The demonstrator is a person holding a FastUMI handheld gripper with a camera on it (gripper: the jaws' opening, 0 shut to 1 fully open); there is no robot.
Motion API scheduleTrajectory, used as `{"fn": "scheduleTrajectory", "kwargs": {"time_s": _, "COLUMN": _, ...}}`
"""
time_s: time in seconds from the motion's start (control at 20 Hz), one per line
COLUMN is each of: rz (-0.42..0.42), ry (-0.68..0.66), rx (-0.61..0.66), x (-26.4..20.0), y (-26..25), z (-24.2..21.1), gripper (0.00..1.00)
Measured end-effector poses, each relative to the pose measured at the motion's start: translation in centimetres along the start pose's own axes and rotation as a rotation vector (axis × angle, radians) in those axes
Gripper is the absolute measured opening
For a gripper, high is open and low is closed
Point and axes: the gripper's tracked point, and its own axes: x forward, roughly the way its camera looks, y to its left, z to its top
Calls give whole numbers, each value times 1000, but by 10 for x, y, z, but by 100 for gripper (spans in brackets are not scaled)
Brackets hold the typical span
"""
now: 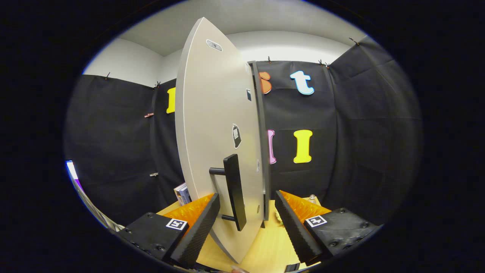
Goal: Open the shoe cabinet door, grab the shoes and put them into the shoe cabinet, then close the shoe cabinet door.
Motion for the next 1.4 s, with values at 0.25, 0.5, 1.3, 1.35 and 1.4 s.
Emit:
{"fn": "scheduleTrajectory", "kwargs": {"time_s": 0.25, "rz": -20, "ry": 5, "rx": 52, "x": 31, "y": 22, "z": -8, "gripper": 97}}
{"fn": "scheduleTrajectory", "kwargs": {"time_s": 0.5, "rz": -21, "ry": 6, "rx": 95, "x": 64, "y": 67, "z": -14, "gripper": 97}}
{"fn": "scheduleTrajectory", "kwargs": {"time_s": 1.3, "rz": 18, "ry": -12, "rx": 62, "x": 127, "y": 178, "z": -30, "gripper": 97}}
{"fn": "scheduleTrajectory", "kwargs": {"time_s": 1.35, "rz": 14, "ry": -15, "rx": 58, "x": 126, "y": 179, "z": -30, "gripper": 97}}
{"fn": "scheduleTrajectory", "kwargs": {"time_s": 1.4, "rz": 10, "ry": -17, "rx": 54, "x": 125, "y": 180, "z": -30, "gripper": 97}}
